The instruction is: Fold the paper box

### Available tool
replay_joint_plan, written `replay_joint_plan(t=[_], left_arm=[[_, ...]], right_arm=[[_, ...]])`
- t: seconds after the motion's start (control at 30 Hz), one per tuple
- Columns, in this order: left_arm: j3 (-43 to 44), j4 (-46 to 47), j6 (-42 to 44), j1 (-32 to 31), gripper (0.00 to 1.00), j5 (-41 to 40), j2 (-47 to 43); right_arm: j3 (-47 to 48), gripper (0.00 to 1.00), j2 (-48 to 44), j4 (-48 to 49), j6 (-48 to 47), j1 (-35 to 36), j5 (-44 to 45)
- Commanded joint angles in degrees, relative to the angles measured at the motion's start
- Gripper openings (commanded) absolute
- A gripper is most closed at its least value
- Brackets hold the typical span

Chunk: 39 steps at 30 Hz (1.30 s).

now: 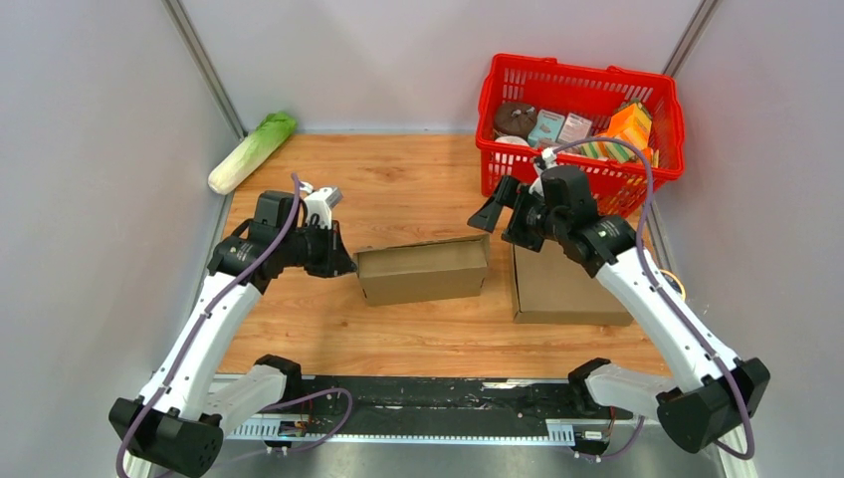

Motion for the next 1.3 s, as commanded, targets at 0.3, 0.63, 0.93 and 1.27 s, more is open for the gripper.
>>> replay_joint_plan(t=[0.3, 0.63, 0.93, 1.27], left_arm=[[-2.02, 3.4, -2.68, -0.08, 0.0, -1.31, -2.19], [-2.02, 1.83, -5.05, 3.16, 0.39, 3.43, -9.57], [-1.05, 20.84, -19.35, 8.27, 0.2, 18.9, -8.53], [-12.27, 36.36, -24.48, 6.34, 0.04, 20.42, -2.99]], right_arm=[[-9.61, 0.64, 0.62, 15.84, 2.6, 1.03, -1.63], [-16.57, 0.57, -1.06, 21.74, -0.82, 1.73, -1.28], [-18.5, 0.64, -1.41, 24.73, -3.2, 1.82, -2.86], [-19.21, 0.65, 0.79, 27.63, -1.97, 1.82, -3.65]])
